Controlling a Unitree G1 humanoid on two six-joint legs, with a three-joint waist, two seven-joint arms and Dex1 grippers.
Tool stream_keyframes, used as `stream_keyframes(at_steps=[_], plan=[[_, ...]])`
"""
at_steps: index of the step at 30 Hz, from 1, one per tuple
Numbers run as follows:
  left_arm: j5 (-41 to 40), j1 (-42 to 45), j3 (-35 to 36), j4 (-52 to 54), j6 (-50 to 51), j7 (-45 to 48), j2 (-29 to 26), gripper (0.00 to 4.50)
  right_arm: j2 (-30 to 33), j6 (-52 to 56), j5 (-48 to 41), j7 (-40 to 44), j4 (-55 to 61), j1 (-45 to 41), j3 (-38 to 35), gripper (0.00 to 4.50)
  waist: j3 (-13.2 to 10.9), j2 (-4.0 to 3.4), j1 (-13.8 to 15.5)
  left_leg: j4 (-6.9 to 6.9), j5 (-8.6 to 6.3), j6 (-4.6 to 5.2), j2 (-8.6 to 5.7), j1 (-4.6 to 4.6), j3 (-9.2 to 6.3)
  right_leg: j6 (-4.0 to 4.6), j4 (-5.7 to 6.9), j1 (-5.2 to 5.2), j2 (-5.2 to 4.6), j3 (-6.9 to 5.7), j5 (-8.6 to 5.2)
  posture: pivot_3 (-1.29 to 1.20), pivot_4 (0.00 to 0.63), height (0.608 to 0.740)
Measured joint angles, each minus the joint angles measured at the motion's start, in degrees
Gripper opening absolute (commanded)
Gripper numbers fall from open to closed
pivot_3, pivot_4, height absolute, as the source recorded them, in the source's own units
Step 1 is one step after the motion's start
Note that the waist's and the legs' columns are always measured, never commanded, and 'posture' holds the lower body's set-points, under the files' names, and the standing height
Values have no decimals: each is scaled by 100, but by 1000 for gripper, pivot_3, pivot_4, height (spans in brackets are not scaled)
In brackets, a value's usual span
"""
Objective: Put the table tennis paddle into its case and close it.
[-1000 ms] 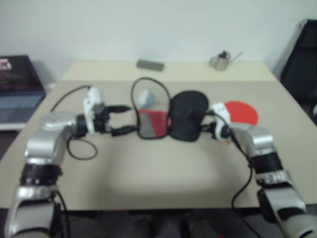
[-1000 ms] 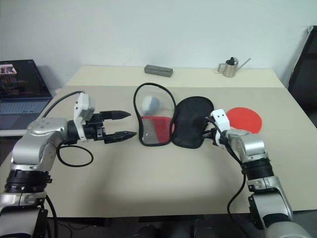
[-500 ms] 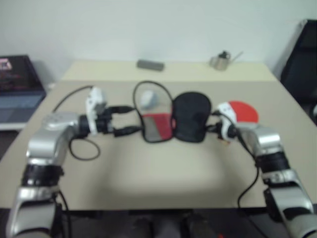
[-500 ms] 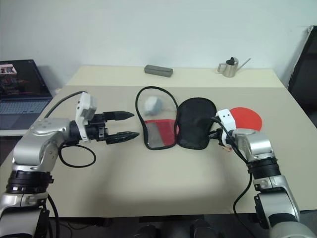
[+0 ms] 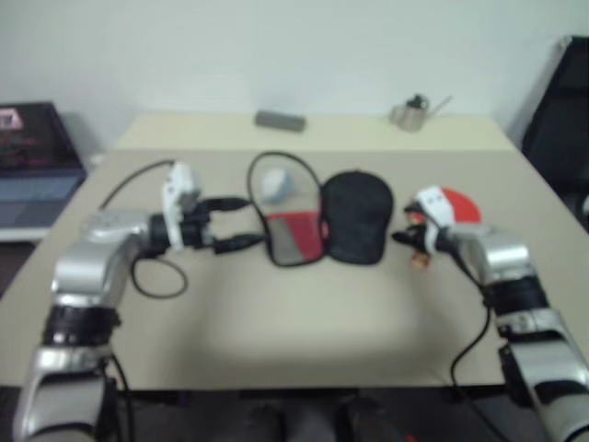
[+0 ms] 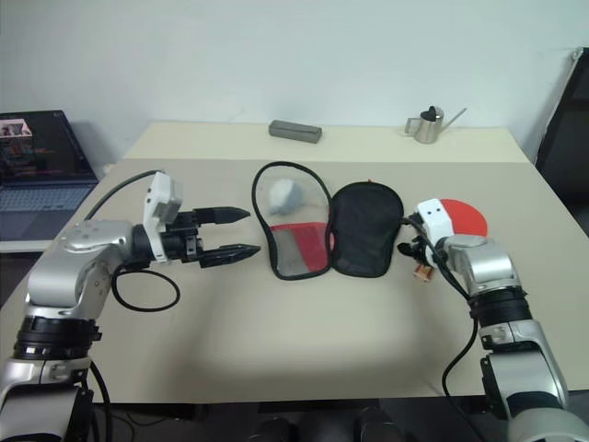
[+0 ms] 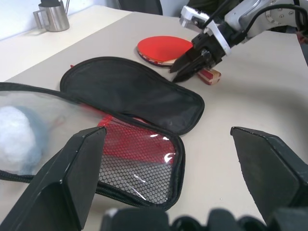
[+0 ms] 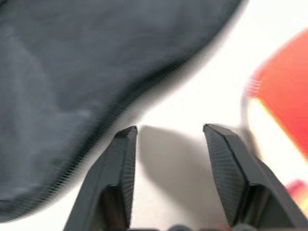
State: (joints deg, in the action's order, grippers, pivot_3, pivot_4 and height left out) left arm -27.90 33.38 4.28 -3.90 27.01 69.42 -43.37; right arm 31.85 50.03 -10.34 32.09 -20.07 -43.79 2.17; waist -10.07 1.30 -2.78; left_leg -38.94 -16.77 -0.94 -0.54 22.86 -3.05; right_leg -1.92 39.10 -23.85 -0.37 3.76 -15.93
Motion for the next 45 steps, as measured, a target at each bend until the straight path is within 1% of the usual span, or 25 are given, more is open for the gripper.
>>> stream_keyframes(at_steps=[5, 8, 12, 16, 18, 20, 23, 24, 25, 27, 34, 41, 45], plan=[[-5, 0, -4, 39, 2, 0, 37, 4500, 360, 745, -391, -22, 1105, 36, -736, 2302, 0, 0, 12, 1, 0, 0, 1, 2, 1, 0, 0, -2, 0, 1, 0, 0, 150, 740], [-5, 6, -8, 62, 2, 4, 52, 4500, 548, 1165, -553, -135, 1674, 103, -1162, 2851, 0, 0, 23, 1, 0, 1, 1, 1, 0, 0, 0, 0, 0, 2, 0, 0, 150, 740], [-4, 82, -56, 52, 1, 20, 116, 4500, 646, 1739, -661, -443, 2425, 512, -1493, 4175, 0, 0, 48, 0, 0, 1, 1, 2, -1, 0, 0, 1, 0, 5, 0, 0, 150, 740], [-5, 233, -124, 45, 1, 80, 216, 4500, 476, 2463, -637, -1000, 3261, 927, -1737, 4175, 0, -1, 58, 0, 0, 1, 0, 1, 4, 0, 2, 0, 0, 7, 0, 0, 150, 740], [-5, 299, -175, -7, 1, 131, 235, 4500, 162, 2931, -619, -1289, 3817, 1109, -1905, 4175, 1, -1, 55, 0, 0, 1, 4, 1, 2, 0, 4, 0, 5, 11, 0, 0, 150, 740], [-3, 378, -186, -57, -1, 157, 265, 4500, -279, 3403, -610, -1570, 4278, 1214, -1947, 4175, 1, -2, 46, 0, 0, 0, 4, -2, 4, 0, 10, -1, 7, 12, 0, 0, 150, 740], [5, 518, -261, -145, -23, 229, 319, 4500, -800, 3729, -568, -1878, 4593, 1291, -1926, 4175, 1, -2, 50, -2, 1, 0, 2, -2, 3, 0, 11, 0, 7, 9, 0, 0, 150, 740], [13, 559, -285, -187, -43, 258, 327, 4500, -944, 3776, -516, -1993, 4607, 1303, -1918, 4175, 1, -2, 53, -3, 1, 0, 1, -2, 4, 0, 10, 0, 6, 10, 0, 0, 150, 740], [24, 601, -288, -263, -85, 270, 336, 4500, -1083, 3786, -448, -2104, 4608, 1312, -1909, 4342, 1, -2, 54, -2, 1, 0, 1, -2, 3, 0, 10, 0, 6, 8, 0, 0, 150, 740], [49, 645, -300, -350, -129, 282, 339, 4500, -1235, 3766, -396, -2257, 4587, 1340, -1899, 4342, 1, -2, 54, -2, 1, 0, 2, -2, 3, 0, 9, -2, 6, 7, 0, 0, 150, 740], [125, 708, -392, -470, -220, 374, 349, 4500, -1464, 3418, -2, -2728, 4177, 1341, -1857, 4342, 2, -2, 42, 0, 1, -1, 2, -3, 6, 0, 10, -4, 7, 9, 0, 0, 150, 740], [152, 707, -392, -507, -265, 376, 343, 4500, -2141, 3200, 96, -3042, 3699, 1305, -1878, 4342, 2, -3, 0, 0, 1, -1, 3, -1, 8, 0, 13, -6, 9, 12, 0, 0, 150, 740], [167, 708, -392, -517, -278, 375, 341, 4500, -2332, 2885, 246, -3220, 3353, 1132, -1744, 4342, 2, -3, -22, 0, 2, -1, 2, -2, 15, 0, 26, -16, 9, 18, 0, 0, 150, 740]])
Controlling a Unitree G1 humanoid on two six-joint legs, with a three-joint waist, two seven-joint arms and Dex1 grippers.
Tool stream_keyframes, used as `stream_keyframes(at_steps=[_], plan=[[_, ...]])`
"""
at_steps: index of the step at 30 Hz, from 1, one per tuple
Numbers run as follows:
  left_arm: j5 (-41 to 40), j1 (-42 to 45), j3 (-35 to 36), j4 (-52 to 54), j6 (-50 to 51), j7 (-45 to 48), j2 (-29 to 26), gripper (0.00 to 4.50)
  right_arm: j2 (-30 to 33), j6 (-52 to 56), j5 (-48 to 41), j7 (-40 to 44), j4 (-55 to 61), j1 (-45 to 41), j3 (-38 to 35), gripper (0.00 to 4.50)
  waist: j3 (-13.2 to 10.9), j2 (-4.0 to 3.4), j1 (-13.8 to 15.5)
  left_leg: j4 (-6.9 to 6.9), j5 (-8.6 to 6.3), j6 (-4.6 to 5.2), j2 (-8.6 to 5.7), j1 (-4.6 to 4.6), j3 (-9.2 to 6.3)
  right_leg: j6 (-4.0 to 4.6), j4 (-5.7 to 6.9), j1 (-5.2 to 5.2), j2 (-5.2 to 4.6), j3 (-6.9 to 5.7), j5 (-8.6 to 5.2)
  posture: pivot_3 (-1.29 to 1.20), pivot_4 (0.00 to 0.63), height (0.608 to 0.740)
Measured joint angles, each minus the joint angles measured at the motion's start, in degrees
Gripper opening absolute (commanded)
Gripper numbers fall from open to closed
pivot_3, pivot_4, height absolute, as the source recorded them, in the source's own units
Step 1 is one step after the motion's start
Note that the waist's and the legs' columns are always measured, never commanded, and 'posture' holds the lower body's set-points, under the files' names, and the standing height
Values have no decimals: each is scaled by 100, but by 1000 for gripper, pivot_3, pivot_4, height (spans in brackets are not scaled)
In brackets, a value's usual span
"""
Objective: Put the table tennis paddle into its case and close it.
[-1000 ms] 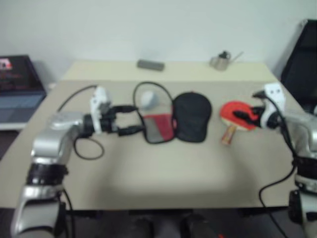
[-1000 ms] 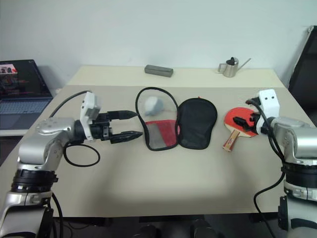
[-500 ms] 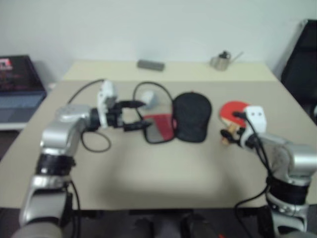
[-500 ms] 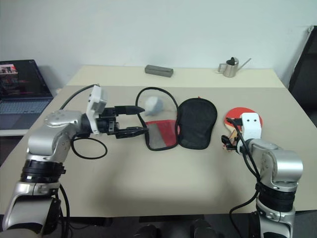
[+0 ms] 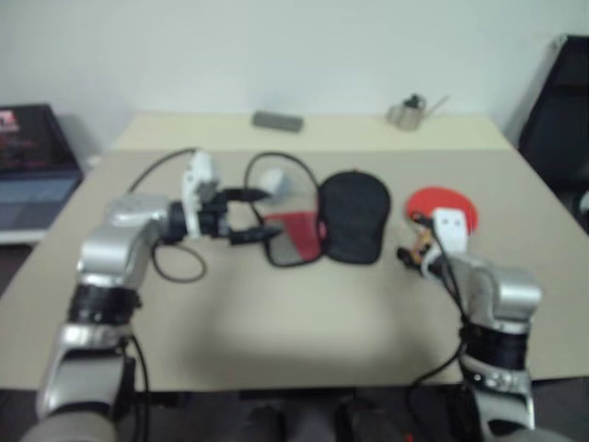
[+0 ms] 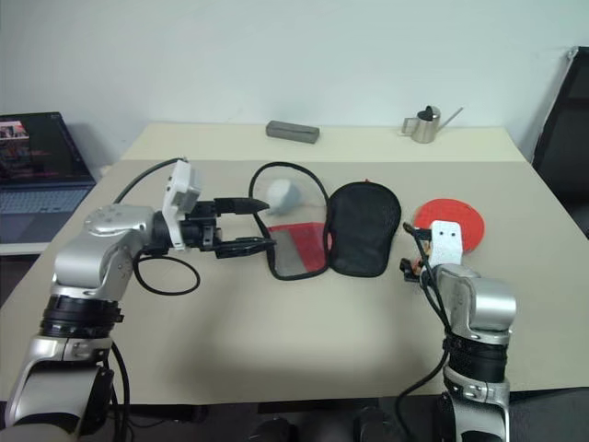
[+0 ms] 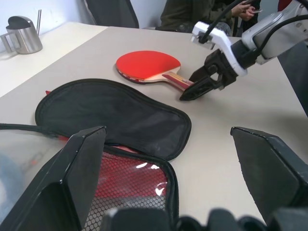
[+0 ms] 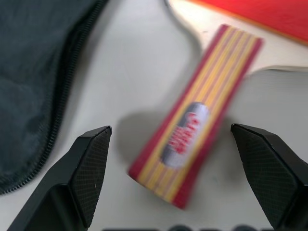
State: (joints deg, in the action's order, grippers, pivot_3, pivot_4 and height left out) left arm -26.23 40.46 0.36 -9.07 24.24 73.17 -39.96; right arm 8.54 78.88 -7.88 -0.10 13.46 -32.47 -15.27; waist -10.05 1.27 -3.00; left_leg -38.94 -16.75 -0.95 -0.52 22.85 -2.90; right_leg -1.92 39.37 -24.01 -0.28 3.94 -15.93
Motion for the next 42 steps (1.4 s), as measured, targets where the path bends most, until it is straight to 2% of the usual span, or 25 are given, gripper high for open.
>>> stream_keyframes(at_steps=[11, 17, 20, 26, 31, 32, 42], plan=[[35, 0, 0, -50, -84, 7, -6, 4500, 225, -1508, 223, -123, -1182, -98, 353, 4342, 4, 6, -25, -5, 12, -7, -2, -15, 4, 0, 25, 7, 0, 4, 0, 0, 150, 740], [37, 21, 0, -55, -94, 37, -13, 4500, 217, -1760, 215, -214, -1495, -132, 306, 4342, 5, 8, -16, -3, 13, -6, -3, -92, -1, 0, 11, 86, 2, 2, 0, 0, 150, 740], [57, 83, 0, -81, -103, 56, -22, 4500, 192, -1736, 202, -261, -1499, -129, 266, 3791, 6, 10, -4, -3, 13, -5, -4, -92, -2, 0, 12, 87, 4, 2, 0, 0, 150, 740], [90, 137, -1, -143, -124, 85, -22, 4500, 203, -1583, 172, -298, -1346, -60, 118, 2165, 8, 13, 83, -1, 13, -5, -5, -84, -10, 0, -2, 86, 2, -2, 0, 0, 150, 740], [116, 141, -1, -206, -131, 119, -26, 4500, 347, -1483, 170, -321, -1248, 15, 53, 1254, 12, 19, 141, 1, 12, -5, -7, -72, -16, -2, -26, 87, -2, -9, 1, 0, 150, 740], [117, 143, -1, -207, -133, 120, -26, 4500, 356, -1466, 166, -317, -1236, 15, 48, 1127, 12, 19, 140, 2, 12, -5, -7, -71, -16, -2, -27, 87, -2, -9, 1, 0, 150, 740], [117, 144, -1, -215, -195, 113, -25, 4500, 161, -1643, 158, -644, -1405, -115, -218, 1125, 12, 19, 144, 5, 12, -5, -9, -68, -17, -2, -29, 85, -5, -11, 2, 0, 150, 740]])
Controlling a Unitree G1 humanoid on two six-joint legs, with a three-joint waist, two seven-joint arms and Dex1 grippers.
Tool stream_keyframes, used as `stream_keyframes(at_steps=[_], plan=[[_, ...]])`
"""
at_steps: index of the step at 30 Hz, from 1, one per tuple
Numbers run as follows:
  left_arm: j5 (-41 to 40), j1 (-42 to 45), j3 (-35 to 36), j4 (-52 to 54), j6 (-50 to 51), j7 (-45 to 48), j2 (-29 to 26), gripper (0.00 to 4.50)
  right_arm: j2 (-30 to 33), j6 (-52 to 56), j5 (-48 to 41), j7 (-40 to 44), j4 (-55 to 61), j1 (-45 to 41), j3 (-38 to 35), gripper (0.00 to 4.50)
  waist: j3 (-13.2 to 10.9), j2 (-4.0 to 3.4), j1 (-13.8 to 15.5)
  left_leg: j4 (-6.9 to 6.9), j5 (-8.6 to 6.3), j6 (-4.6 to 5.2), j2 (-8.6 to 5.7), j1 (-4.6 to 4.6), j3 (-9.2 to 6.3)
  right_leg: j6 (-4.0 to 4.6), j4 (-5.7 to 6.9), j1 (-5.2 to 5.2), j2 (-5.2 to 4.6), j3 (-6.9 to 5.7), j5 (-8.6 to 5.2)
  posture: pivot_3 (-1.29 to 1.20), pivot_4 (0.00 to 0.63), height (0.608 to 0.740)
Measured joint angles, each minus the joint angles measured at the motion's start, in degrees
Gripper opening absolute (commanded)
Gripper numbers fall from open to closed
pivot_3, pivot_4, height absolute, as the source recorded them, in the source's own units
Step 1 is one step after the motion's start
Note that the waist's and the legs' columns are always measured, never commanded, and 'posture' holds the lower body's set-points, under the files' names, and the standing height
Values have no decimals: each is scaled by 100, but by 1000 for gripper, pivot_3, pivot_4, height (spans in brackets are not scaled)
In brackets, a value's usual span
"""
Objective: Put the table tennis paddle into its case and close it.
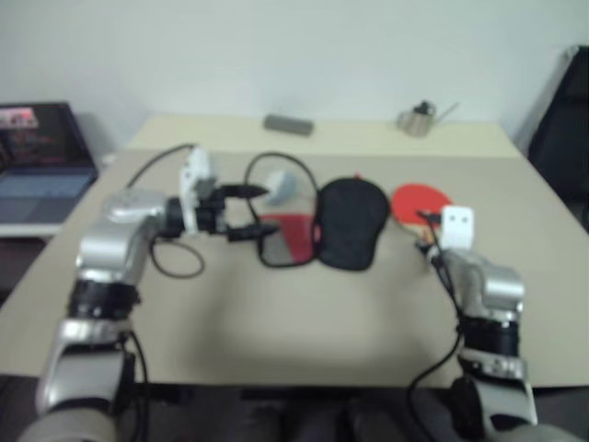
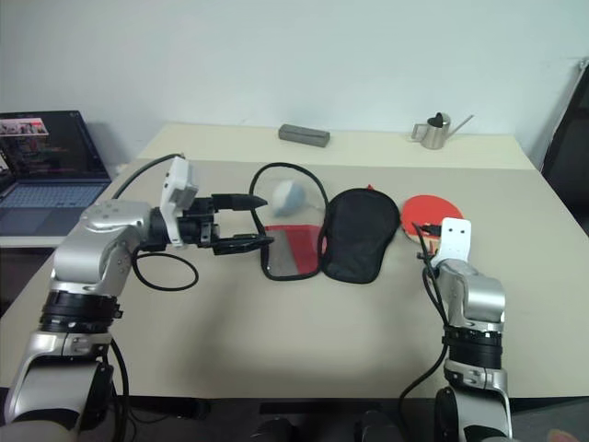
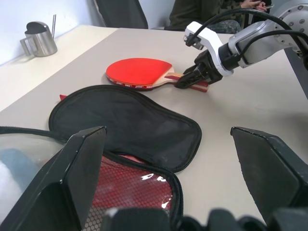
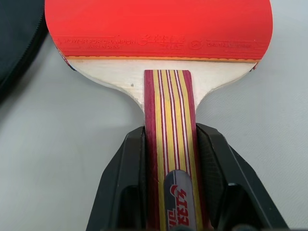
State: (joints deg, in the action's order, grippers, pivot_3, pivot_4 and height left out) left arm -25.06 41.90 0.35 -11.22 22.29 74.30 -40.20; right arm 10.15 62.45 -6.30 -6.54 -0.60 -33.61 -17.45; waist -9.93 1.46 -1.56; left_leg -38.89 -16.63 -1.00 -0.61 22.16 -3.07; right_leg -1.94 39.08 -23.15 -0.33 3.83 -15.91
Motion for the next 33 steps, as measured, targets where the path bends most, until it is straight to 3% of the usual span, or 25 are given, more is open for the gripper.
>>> stream_keyframes(at_steps=[9, 14, 22, 33], plan=[[-1, -3, 13, 1, -4, -65, -3, 4500, 473, -401, 105, -330, -427, -123, -379, 1124, -6, -11, -33, 0, 2, -1, -3, 61, 0, 0, 5, -58, -6, -1, 0, 0, 150, 740], [-2, -2, 17, 2, -1, -107, -14, 4500, 497, 59, 36, -155, 437, -138, -158, 1124, -12, -21, -182, 3, 5, -5, 8, 83, 28, 2, 38, -107, 2, 19, -1, 0, 150, 740], [3, 0, 62, -54, -75, -31, -265, 4500, -374, 1155, -183, -127, 1627, -722, 188, 1124, -14, -23, -250, 1, 7, -9, 13, 74, 22, 5, 59, -107, 11, 16, -2, 0, 150, 740], [122, -132, 253, -317, -376, 41, -731, 4500, -1305, 1209, -149, -309, 1283, -881, 386, 1124, -15, -25, -189, 3, 7, -10, 12, 75, 19, 6, 52, -110, 8, 12, -3, 0, 150, 740]])
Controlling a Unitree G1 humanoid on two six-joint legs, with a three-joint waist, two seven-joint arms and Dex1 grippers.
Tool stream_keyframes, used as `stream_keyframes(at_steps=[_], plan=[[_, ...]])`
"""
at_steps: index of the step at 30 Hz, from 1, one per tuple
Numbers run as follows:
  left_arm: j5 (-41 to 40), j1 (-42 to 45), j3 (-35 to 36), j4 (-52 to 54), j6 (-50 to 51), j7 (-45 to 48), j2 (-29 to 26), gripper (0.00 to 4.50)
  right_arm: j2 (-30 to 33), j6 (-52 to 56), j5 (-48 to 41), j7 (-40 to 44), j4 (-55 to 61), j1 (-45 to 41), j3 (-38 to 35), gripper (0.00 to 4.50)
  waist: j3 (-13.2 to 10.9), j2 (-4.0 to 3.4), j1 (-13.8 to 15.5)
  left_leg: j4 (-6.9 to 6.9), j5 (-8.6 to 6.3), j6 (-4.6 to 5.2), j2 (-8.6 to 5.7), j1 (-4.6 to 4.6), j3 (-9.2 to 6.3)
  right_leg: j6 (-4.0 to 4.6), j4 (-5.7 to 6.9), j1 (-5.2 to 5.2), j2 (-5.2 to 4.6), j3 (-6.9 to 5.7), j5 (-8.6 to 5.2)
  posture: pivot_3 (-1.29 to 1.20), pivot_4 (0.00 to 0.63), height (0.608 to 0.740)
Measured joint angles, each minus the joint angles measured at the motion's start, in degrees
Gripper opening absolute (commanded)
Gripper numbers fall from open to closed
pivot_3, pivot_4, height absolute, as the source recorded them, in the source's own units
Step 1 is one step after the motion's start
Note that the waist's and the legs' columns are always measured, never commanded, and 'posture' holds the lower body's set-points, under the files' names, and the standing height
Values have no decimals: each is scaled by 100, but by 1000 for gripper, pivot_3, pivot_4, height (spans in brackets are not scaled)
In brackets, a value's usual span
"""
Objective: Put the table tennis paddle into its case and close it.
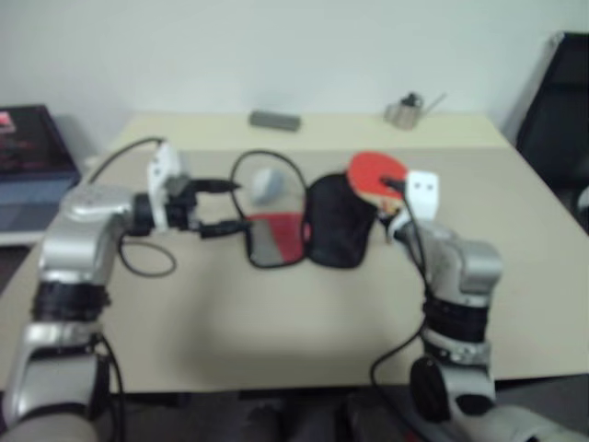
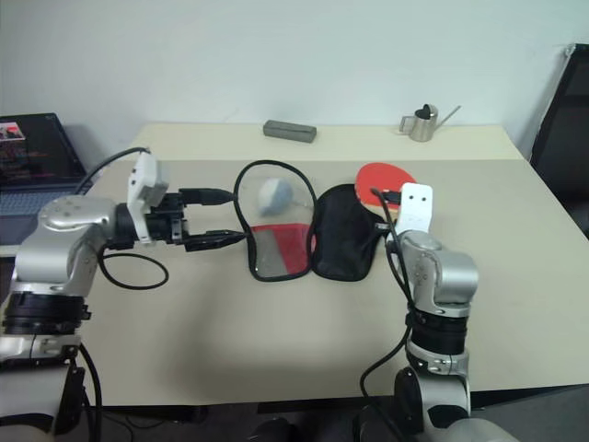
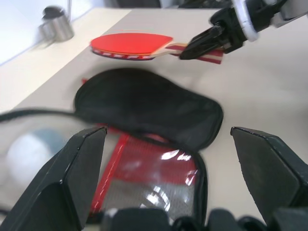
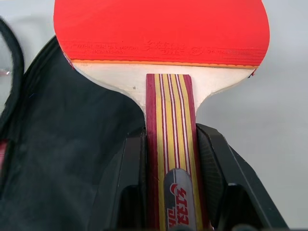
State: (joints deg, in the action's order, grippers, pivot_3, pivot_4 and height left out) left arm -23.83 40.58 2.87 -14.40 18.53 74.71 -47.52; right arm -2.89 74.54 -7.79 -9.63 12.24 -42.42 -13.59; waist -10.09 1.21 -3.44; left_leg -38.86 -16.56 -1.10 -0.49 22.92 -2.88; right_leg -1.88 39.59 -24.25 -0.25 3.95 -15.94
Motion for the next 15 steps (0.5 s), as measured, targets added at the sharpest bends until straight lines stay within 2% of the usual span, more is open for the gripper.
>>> stream_keyframes(at_steps=[6, 15], plan=[[5, 0, 30, -62, -22, 24, -41, 4500, -380, -76, 1, -93, -195, -38, 179, 1124, 0, 0, -2, 0, 0, 0, 0, 0, 0, 0, 0, -1, 0, 0, 0, 0, 150, 740], [-1, -5, 28, 68, -12, 72, -3, 4500, -402, -337, -8, -210, -677, -102, 361, 1124, 0, -1, -4, 1, 0, 0, 0, 0, 1, 0, 0, -1, 0, 0, 0, 0, 150, 740]])
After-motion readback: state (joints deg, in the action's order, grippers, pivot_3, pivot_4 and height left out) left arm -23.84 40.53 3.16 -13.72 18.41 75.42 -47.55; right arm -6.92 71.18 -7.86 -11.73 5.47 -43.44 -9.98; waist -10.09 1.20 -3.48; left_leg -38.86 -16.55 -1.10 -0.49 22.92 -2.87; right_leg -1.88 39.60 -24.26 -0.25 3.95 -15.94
